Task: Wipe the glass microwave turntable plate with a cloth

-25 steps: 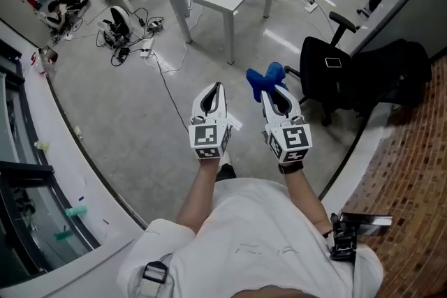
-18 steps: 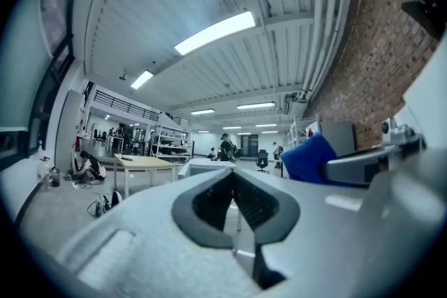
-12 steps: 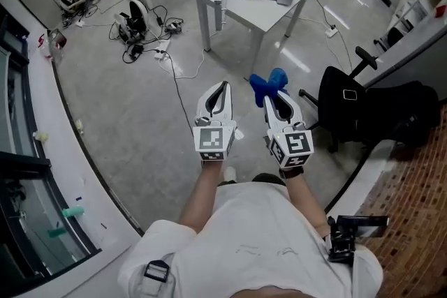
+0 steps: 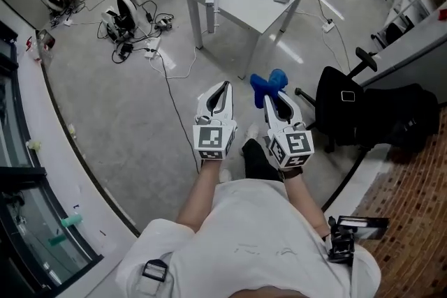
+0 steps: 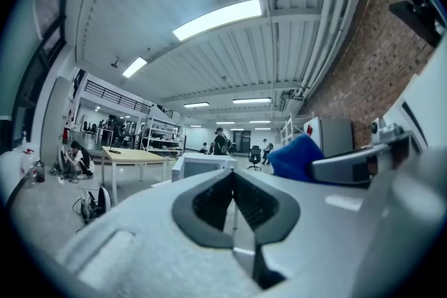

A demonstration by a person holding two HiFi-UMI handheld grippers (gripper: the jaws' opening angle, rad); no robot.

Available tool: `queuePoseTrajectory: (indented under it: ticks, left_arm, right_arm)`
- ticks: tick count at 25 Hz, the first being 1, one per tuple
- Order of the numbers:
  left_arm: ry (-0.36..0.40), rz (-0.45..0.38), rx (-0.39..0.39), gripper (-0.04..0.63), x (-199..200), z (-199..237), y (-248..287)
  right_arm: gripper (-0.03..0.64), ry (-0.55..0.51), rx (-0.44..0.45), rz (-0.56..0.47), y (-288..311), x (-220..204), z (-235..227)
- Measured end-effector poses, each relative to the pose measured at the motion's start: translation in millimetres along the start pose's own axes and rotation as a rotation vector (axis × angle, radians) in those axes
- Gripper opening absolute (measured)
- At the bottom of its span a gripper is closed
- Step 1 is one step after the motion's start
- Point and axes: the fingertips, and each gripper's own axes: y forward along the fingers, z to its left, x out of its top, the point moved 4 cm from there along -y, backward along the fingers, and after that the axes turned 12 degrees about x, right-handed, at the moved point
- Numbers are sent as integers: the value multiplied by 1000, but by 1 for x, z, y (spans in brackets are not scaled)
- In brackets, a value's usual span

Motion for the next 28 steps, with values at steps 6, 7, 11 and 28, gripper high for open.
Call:
queuePoseTrajectory:
  ticks: [6,7,11,28]
  left_arm:
    - [45,20,-3,0,6,-3,78]
    - [60,11,-2,0,8,-4,94]
    - [99,-32,12,0,29,-8,157]
    - [192,61,-34,1,-6,-60,317]
  right_arm:
    - [64,45,33,-49,64,16,-66]
    - [64,47,37,-64,74,23,-79]
    - [64,56,62,-105,107,47,-125]
    - [66,166,-29,-65,167,29,-282]
